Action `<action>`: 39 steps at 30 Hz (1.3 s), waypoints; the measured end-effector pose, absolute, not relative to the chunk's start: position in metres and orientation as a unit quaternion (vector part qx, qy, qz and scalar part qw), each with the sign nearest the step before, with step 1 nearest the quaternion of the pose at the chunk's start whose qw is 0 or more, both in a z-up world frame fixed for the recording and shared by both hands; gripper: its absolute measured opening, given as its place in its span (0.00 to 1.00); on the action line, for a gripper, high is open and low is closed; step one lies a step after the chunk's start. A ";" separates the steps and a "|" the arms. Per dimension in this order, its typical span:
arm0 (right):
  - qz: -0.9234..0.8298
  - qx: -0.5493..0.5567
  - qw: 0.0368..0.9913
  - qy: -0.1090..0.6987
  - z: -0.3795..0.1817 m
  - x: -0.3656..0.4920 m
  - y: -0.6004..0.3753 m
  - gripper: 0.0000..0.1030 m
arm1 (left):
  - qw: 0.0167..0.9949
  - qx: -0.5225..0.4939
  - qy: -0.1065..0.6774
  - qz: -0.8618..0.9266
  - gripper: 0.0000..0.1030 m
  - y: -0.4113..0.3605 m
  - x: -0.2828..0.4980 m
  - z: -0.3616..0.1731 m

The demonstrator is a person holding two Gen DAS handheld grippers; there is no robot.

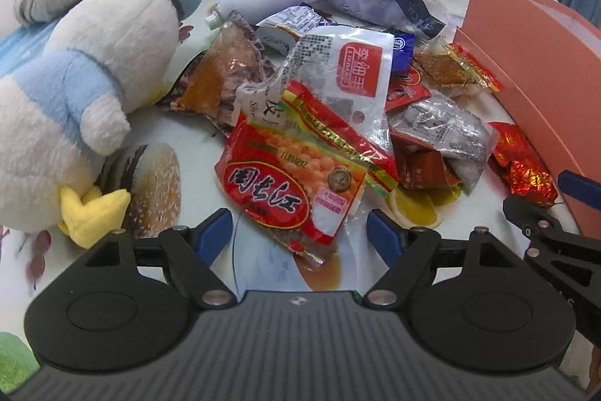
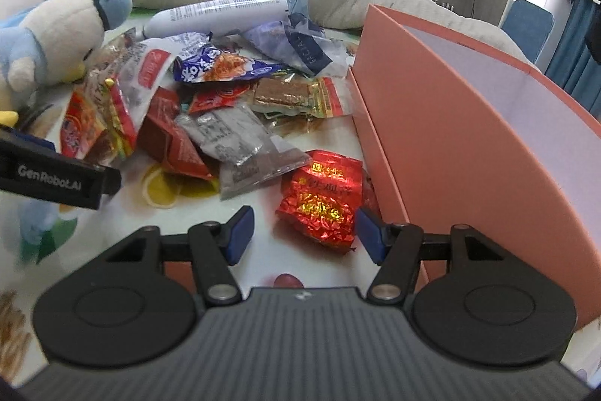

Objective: Organize snacks
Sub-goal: 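Move the left tool to a clear barcode packet while the right tool approaches the red foil tea packet, then close the left tool on the clear packet while the right tool grasps the red foil packet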

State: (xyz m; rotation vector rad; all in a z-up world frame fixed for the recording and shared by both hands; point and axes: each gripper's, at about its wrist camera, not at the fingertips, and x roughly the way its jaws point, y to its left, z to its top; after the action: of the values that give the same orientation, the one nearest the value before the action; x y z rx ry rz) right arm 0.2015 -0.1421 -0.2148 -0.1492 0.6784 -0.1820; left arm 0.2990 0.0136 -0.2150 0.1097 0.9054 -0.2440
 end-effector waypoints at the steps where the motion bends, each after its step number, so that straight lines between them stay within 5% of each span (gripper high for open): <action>1: -0.092 -0.076 0.936 0.332 -0.216 0.203 -0.142 0.60 | 0.892 0.055 0.434 -0.117 0.80 0.013 0.299 -0.215; 8: -0.100 -0.083 0.933 0.334 -0.222 0.214 -0.142 0.55 | 0.894 0.049 0.431 -0.114 0.74 0.011 0.303 -0.216; 14: -0.083 -0.090 0.931 0.344 -0.218 0.216 -0.146 0.51 | 0.894 0.036 0.432 -0.116 0.62 0.014 0.300 -0.213; 16: -0.077 -0.086 0.931 0.346 -0.216 0.212 -0.147 0.51 | 0.893 0.027 0.434 -0.116 0.50 0.015 0.298 -0.212; 28: -0.028 -0.084 0.933 0.348 -0.204 0.168 -0.135 0.51 | 0.892 -0.016 0.440 -0.105 0.28 0.025 0.266 -0.199; 39: 0.010 -0.072 0.934 0.350 -0.197 0.118 -0.133 0.51 | 0.891 -0.057 0.439 -0.099 0.21 0.031 0.225 -0.184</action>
State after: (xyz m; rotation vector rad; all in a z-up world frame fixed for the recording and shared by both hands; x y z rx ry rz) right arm 0.1177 -0.1325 -0.1966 -0.1473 0.7167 0.0202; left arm 0.2253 0.0307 -0.1841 -0.1188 0.9115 -0.2057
